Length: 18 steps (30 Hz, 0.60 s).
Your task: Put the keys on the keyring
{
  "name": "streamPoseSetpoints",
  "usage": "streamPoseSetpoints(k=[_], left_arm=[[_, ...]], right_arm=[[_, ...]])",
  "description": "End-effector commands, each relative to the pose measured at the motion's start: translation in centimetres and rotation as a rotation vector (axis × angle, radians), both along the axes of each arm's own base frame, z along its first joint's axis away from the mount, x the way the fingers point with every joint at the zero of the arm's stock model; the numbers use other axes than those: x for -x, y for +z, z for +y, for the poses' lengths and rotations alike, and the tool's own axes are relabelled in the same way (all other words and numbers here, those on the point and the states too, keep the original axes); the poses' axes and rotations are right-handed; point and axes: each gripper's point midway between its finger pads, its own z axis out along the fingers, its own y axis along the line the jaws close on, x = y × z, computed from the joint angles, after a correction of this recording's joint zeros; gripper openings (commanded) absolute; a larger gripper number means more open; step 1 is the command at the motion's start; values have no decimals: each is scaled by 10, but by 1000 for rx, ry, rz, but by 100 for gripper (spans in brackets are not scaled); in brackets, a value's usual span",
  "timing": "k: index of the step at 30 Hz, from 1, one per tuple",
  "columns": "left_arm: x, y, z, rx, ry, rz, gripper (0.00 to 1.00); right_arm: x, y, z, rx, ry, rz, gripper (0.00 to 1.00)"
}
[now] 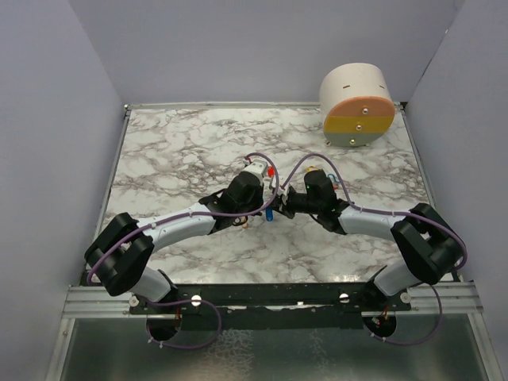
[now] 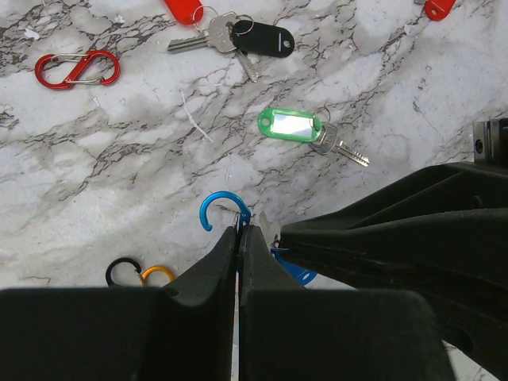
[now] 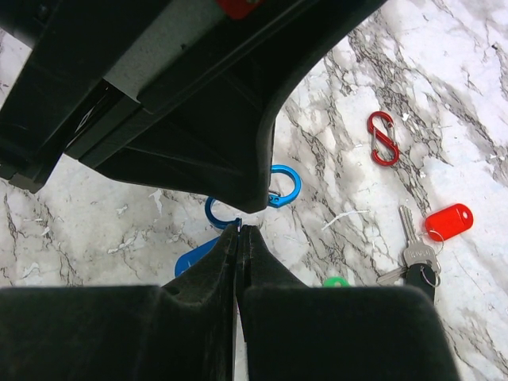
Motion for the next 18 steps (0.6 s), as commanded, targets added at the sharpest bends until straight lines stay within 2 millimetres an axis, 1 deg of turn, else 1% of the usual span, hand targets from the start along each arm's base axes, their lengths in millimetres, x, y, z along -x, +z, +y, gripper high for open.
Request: streamPoseSetpoints(k=[1,13,18], left_arm=[[-8,23,-16,53,-16,-48,0],[-6,20,-25,48,-37,-42,0],[-7,19,-25,42,-33,-45,0]], right_arm=[[4,5,8,-5,36,-7,1],[1,8,6,-11,16,-24,1],[3,8,7,-10,27,-20,1]])
